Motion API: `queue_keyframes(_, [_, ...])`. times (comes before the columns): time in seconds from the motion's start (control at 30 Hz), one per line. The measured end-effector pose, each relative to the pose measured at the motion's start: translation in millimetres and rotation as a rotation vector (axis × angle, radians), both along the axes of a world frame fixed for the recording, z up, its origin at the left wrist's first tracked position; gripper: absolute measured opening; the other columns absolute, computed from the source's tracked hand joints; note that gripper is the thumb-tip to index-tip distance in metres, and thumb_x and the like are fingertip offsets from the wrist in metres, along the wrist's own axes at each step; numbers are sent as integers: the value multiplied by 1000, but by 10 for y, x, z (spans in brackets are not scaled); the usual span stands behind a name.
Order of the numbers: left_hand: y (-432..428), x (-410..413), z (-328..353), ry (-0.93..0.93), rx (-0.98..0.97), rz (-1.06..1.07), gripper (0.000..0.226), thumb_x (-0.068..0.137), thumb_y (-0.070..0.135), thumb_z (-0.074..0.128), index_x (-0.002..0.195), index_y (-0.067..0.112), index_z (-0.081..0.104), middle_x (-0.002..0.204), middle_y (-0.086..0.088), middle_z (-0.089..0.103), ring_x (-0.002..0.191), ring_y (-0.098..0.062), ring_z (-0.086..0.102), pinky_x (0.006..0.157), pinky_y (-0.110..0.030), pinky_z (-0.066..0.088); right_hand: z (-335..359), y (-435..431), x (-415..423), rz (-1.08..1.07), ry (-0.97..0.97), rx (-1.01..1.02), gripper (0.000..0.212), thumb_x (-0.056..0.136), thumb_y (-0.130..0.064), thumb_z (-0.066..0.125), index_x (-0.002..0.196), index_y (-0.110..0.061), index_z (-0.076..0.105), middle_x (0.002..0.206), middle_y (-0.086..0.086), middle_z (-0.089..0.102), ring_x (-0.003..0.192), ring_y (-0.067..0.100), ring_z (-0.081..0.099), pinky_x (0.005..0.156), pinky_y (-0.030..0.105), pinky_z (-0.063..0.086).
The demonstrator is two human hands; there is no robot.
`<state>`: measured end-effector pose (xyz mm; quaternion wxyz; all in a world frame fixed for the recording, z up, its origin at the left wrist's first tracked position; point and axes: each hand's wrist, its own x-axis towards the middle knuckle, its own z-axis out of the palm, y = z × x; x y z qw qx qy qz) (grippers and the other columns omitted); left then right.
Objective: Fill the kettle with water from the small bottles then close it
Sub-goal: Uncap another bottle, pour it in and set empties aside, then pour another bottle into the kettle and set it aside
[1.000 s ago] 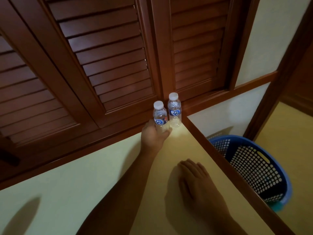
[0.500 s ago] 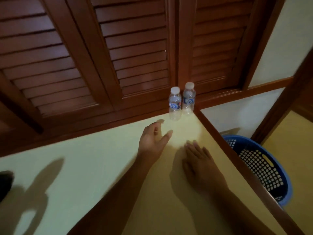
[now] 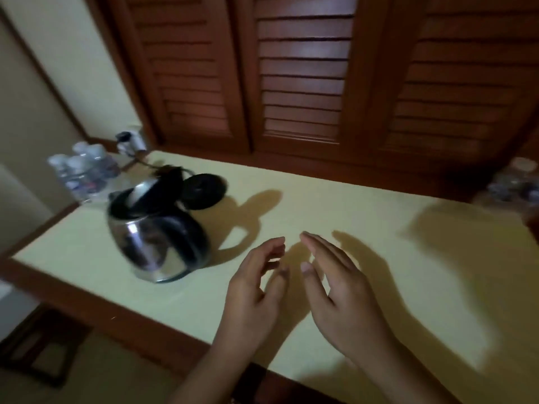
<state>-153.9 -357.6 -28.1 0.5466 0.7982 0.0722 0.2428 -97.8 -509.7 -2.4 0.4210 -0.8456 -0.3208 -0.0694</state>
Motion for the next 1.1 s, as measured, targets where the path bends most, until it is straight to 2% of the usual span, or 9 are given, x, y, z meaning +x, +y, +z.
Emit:
queue_keyframes(0.17, [541,-738,306,-104,-40,207,41,98,15,61,137,27,63,130,13,71,125,-15,66,103,-34,55,317,696,-477,232,-24,110,45,102,-25,49,147,-20,49,147,-16,49,139,-3,40,111,13,32])
queue_keyframes(0.33, [1084,-1268,533,-215,-47,316,41,97,6,61,135,22,64,130,7,72,124,-22,67,100,-32,57,516,1311,-888,364,-76,214,43,101,-27,49,143,-19,55,143,-14,54,134,0,48,106,15,40])
queue_keyframes(0.57, [2245,-1532,613,-225,-64,326,42,97,11,60,136,27,63,126,11,72,126,-16,66,102,-26,54,541,2436,-1183,363,-99,257,42,100,-23,53,142,-18,55,143,-16,54,133,-1,49,106,15,39])
queue_keyframes(0.73, [3319,-1341,545,-175,-25,278,42,101,4,61,140,22,62,128,10,70,125,-12,65,102,-24,53,607,3457,-1135,263,-44,190,43,99,-27,51,141,-24,56,135,-16,58,127,-7,49,100,4,35])
queue_keyframes(0.8, [3700,-1195,506,-143,-26,264,43,102,3,61,141,21,61,129,8,69,123,-8,65,101,-21,52,598,3876,-1000,204,-159,183,40,99,-23,53,137,-13,60,129,-3,65,118,2,58,97,10,43])
queue_keyframes(0.87, [4011,-1030,460,-120,-21,270,42,102,4,60,140,20,62,127,7,70,118,-6,66,97,-15,50,534,4267,-750,153,-277,180,36,99,-18,55,130,-3,63,120,10,69,108,17,66,92,25,52])
queue_keyframes(0.93, [4257,-873,388,-99,-28,273,39,102,6,61,137,21,64,124,7,70,114,-6,67,96,-16,50,537,4612,-442,80,-252,125,32,97,-17,56,125,-4,66,112,13,68,98,26,66,86,33,53])
queue_keyframes(1.0, [4427,-755,316,-87,-37,265,34,102,10,61,134,24,65,121,8,71,112,-6,67,97,-23,53,587,4885,-127,5,-237,61,32,94,-19,59,121,-6,68,107,16,65,92,33,66,80,35,51])
queue_keyframes(1.1, [4578,-648,267,-65,-57,244,32,103,15,61,131,29,66,119,12,71,111,-5,67,98,-29,56,645,5158,249,-49,-215,-117,34,95,-26,60,124,-9,68,104,22,63,93,41,63,80,39,52])
